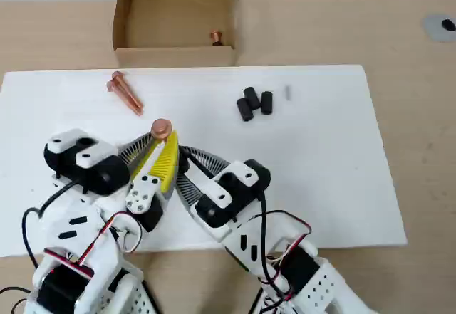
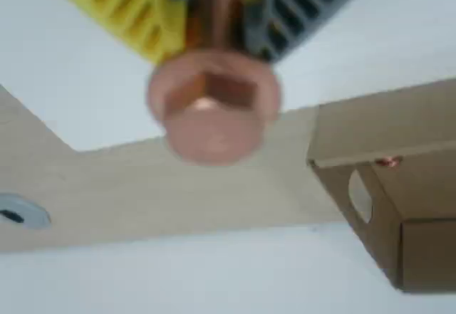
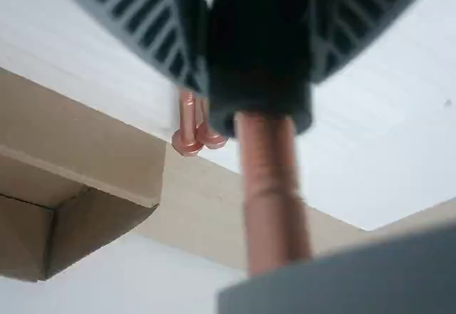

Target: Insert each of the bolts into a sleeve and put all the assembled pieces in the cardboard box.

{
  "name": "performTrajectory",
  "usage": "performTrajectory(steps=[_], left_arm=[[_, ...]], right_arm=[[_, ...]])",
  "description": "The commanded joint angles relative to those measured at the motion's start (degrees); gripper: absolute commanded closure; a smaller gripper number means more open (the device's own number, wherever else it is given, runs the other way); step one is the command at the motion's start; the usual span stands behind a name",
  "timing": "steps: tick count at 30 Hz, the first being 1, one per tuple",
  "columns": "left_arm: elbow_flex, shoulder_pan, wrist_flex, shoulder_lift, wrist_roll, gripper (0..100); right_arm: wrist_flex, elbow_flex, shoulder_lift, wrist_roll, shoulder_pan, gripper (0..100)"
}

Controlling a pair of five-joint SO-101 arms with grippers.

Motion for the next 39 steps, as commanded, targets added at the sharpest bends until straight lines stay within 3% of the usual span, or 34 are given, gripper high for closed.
performTrajectory(steps=[1,9,16,29,39], left_arm=[[-2.7,1.8,2.5,0.1,0.5,99],[-2.7,2.7,9.0,-0.1,1.1,99],[-4.7,2.6,14.8,0.0,8.4,89],[-5.2,2.4,15.3,-0.2,8.4,88],[-14.3,2.4,22.7,0.0,8.7,83]], right_arm=[[0.0,0.0,-2.1,-0.2,-0.5,98.9],[0.0,0.0,-2.3,-0.2,-0.4,98.9],[0.0,0.0,-2.3,-0.2,-0.4,98.9],[0.0,0.0,-2.4,-0.2,1.3,98.9],[-0.1,0.0,-2.4,-0.2,5.7,98.9]])
